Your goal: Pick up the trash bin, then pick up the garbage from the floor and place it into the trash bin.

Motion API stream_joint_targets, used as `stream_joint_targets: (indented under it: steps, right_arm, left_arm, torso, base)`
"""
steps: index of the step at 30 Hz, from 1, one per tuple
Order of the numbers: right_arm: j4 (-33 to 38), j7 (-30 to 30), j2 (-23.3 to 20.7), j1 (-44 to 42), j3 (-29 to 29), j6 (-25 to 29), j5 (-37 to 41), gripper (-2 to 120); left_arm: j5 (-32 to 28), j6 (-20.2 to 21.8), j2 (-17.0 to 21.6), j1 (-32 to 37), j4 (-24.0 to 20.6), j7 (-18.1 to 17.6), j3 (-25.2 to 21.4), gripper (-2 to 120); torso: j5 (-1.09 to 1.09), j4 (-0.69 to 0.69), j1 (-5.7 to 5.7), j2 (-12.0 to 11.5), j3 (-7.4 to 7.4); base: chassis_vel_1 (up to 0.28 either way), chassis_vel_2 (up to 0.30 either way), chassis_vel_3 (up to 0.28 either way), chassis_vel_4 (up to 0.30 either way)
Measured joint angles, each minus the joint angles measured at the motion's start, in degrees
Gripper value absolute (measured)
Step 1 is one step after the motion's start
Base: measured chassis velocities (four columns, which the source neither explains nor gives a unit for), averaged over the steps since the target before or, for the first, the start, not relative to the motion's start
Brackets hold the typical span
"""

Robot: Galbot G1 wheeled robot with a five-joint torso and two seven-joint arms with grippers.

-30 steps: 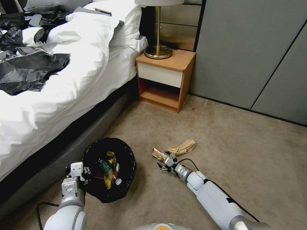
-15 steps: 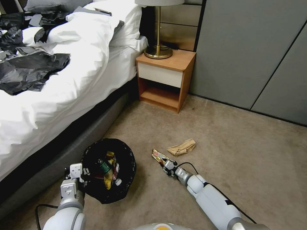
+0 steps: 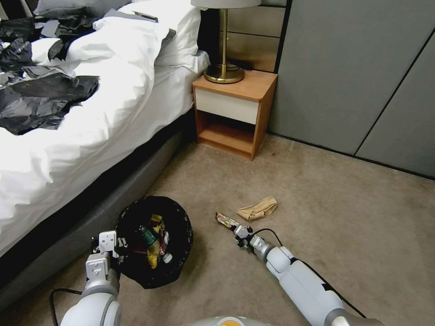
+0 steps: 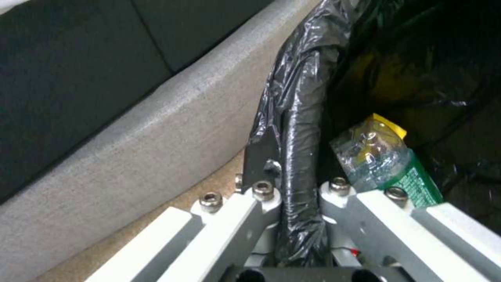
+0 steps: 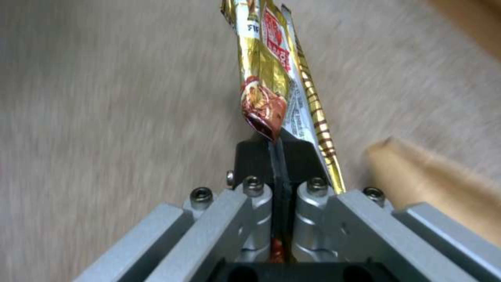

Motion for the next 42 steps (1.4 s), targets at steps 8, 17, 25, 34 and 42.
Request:
stream_joint_targets:
  steps: [8, 17, 25, 34, 42]
  right_arm:
    - [27.38, 1.5, -3.62, -4.58, -2.51, -2.04, 10.55, 0]
    - [49.16, -2.83, -6.67, -5.66, -7.92, -0.16, 18.96, 0]
    - [54.84, -3.64, -7.93, -6.49, -14.86, -0.96, 20.01, 0]
    - [48.59, -3.4, -7.39, -6.0, -19.29, -1.07, 18.83, 0]
    - [46.76, -4.18, -8.52, -8.16, -17.54, -0.5, 17.83, 0]
  left_arm:
    - [0.0, 0.17, 0.57, -0.57, 0.3, 0.0, 0.57, 0]
    - [0.84, 0.18, 0.54, -0.63, 0.41, -0.02, 1.86, 0]
    - [1.24, 0.27, 0.51, -0.58, 0.19, -0.03, 2.41, 0]
    - [1.59, 0.28, 0.13, -0.53, -0.02, -0.03, 2.89, 0]
    - [1.49, 0.35, 0.17, -0.69, -0.19, 0.02, 2.82, 0]
  torso:
    - [0.01, 0.01, 0.0, 0.0, -0.01]
    - [0.02, 0.02, 0.0, 0.0, -0.01]
    - [0.0, 0.01, 0.0, 0.0, -0.01]
    - [0.0, 0.0, 0.0, 0.0, -0.01]
    - [0.0, 0.0, 0.0, 0.0, 0.0]
  base:
    - [0.0, 0.0, 0.0, 0.0]
    - [0.0, 0.0, 0.0, 0.0]
    - [0.0, 0.0, 0.0, 0.0]
    - [0.0, 0.0, 0.0, 0.0]
    - [0.0, 0.0, 0.0, 0.0]
